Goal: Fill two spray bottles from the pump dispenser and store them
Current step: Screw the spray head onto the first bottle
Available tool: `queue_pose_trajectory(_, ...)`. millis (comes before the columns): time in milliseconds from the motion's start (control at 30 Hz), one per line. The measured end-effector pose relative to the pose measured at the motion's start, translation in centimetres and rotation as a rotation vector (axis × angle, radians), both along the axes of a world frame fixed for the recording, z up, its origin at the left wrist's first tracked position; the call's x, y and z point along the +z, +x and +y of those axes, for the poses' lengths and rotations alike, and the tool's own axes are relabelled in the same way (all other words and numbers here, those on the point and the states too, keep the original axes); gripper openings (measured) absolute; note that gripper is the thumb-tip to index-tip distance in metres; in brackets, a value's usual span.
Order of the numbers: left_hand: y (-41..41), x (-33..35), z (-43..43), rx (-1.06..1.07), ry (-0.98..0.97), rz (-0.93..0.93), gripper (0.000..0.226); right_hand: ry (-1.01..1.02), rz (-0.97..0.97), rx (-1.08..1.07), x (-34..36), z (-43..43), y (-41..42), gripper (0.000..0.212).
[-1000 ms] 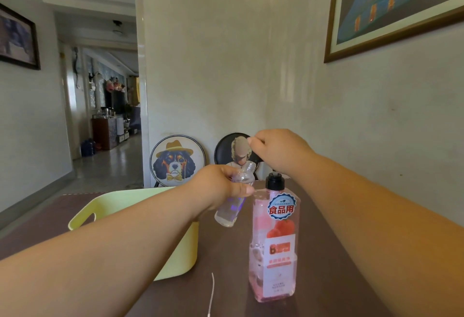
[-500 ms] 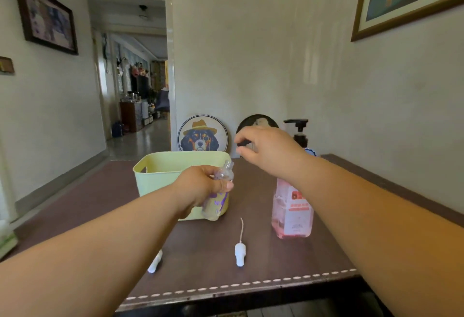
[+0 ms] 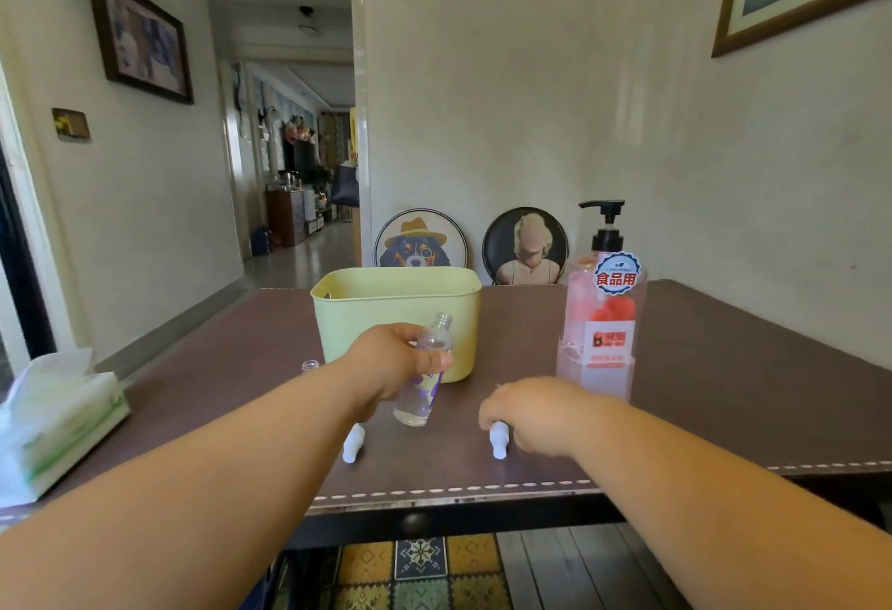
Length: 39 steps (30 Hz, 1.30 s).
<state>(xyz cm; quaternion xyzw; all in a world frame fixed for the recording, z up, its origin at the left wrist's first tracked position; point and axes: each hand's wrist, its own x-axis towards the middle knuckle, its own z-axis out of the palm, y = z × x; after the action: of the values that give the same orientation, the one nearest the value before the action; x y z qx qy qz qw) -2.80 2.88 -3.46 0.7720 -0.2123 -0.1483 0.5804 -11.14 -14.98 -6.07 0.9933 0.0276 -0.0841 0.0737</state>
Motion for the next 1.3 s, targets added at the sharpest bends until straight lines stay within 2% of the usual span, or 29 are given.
queue_pose_trajectory(133,-0.2,0.1,0.3,-0.009,-0.006,0.012,0.032,-0.05,0.015,-0.056,-1.7,0.3,0.9,0.034)
queue_pose_trajectory(200,-0.2,0.1,0.4,-0.01,-0.012,0.015,0.03,-0.016,-0.082,-0.057,-1.3,0.3,1.1,0.029)
queue_pose_trajectory(267,-0.1,0.1,0.5,-0.017,-0.024,0.006,0.03,0.217,-0.418,-0.092,0.6,0.4,1.1,0.026)
queue_pose_trajectory(333,0.2,0.3,0.4,-0.031,-0.03,-0.008,0.027,0.574,-0.763,-0.152,4.0,0.4,1.5,0.024)
queue_pose_trajectory(367,0.5,0.3,0.4,-0.033,-0.029,-0.021,0.026,0.738,-0.872,-0.183,6.0,0.4,2.0,0.024)
queue_pose_trajectory(433,1.0,0.3,0.2,-0.034,-0.019,-0.052,0.025,1.005,-0.975,-0.214,9.6,0.4,3.0,0.024)
queue_pose_trajectory(500,1.5,0.2,-0.1,-0.056,-0.02,-0.063,0.026,1.183,-0.994,-0.172,12.0,0.5,3.6,0.019)
queue_pose_trajectory(567,1.9,0.2,-0.4,-0.085,-0.021,-0.058,0.026,1.227,-0.981,-0.127,12.9,0.7,3.8,0.018)
queue_pose_trajectory(800,2.8,-0.4,-0.7,-0.108,-0.029,-0.047,0.025,1.256,-0.957,-0.145,12.3,-0.1,4.9,0.022)
queue_pose_trajectory(1000,3.2,-0.7,-0.8,-0.142,-0.065,-0.02,0.023,1.265,-0.9,-0.175,11.7,-0.5,5.3,0.018)
queue_pose_trajectory(1300,2.5,1.0,-1.6,-0.194,-0.131,0.02,0.03,1.254,-0.654,-0.167,8.8,1.1,5.8,0.008)
